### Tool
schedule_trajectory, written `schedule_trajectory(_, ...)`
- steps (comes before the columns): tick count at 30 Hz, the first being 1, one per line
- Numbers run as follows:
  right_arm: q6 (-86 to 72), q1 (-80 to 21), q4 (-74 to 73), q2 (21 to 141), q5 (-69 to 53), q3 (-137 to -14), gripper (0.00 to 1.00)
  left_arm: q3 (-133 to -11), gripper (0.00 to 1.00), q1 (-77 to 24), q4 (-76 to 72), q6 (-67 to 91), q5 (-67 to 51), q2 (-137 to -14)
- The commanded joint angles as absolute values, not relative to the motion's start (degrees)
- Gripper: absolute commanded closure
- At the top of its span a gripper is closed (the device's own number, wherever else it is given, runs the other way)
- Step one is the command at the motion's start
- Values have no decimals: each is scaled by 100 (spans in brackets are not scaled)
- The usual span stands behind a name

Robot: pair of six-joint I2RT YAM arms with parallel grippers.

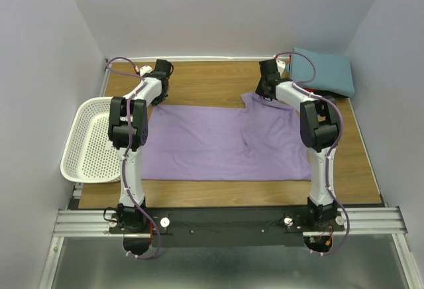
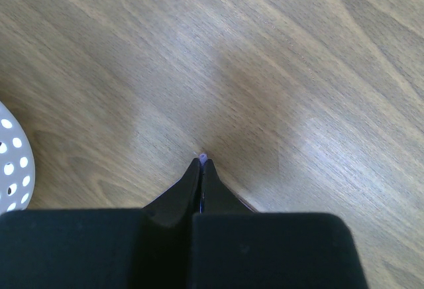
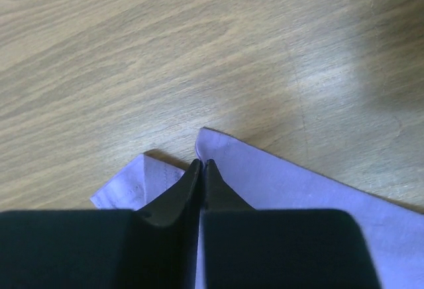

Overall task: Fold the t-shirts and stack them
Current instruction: Fold the tshirt

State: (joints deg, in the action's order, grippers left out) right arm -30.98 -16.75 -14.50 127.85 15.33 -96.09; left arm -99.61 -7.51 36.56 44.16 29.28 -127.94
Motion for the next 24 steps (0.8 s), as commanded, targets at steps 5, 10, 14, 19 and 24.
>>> schedule_trajectory(5,-2989,-1644,-1389,12587,2046,-9483,100,-9888,100,-694,3665,4395,2830,-12709)
schedule_trajectory(10,-2690,-1643,-1415,12138,2452,-9448,100,-10019,100,-686,3665,4342,2769,-12621)
schedule_trajectory(14,-2549,-1644,-1494,11735,2759,-9352,100,-10046,100,-633,3639,4307,2681,-12551)
schedule_trajectory(19,-2435,-1626,-1547,11242,3120,-9027,100,-10072,100,-545,3612,4272,2549,-12454)
schedule_trajectory(24,-2443,-1608,-1608,10636,3339,-8474,99,-9958,100,-510,3568,4228,2470,-12296)
